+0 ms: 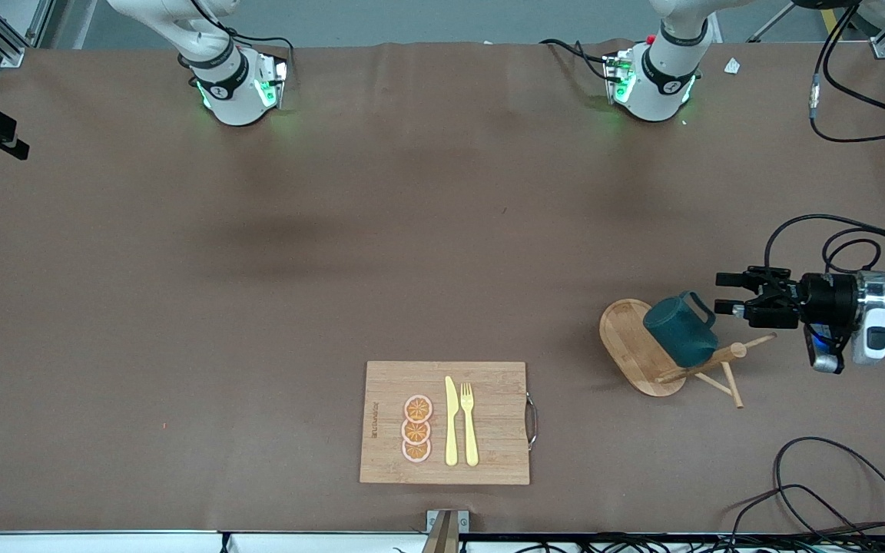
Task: Pass cup and hang on rack
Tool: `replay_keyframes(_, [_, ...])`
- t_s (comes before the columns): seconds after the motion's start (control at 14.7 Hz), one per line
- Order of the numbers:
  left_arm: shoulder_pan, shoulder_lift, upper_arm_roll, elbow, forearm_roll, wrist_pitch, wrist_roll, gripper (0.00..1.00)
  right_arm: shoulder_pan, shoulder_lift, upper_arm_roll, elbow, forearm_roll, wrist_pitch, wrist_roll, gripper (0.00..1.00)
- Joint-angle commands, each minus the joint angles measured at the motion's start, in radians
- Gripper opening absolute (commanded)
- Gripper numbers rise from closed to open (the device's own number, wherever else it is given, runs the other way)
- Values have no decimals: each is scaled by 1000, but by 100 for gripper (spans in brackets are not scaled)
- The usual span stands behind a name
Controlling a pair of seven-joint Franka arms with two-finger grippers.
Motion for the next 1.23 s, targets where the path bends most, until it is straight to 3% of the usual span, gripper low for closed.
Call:
replay_keyframes(0.0, [7, -75, -3, 16, 9, -13, -122, 100, -7, -26, 7, -29, -8, 7, -13, 100])
replay_keyframes(0.41, [-5, -162, -16, 69, 159, -40, -228, 100, -7, -26, 7, -29, -8, 10, -13, 100])
replay_keyframes(0.68, [-4, -178, -158, 159, 470, -39, -212, 100, -8, -26, 7, -27, -11, 10, -36, 100])
replay_keyframes(1.16, [-2, -288, -329, 152, 921, 21, 67, 100, -7, -26, 10, -27, -32, 7, -53, 100])
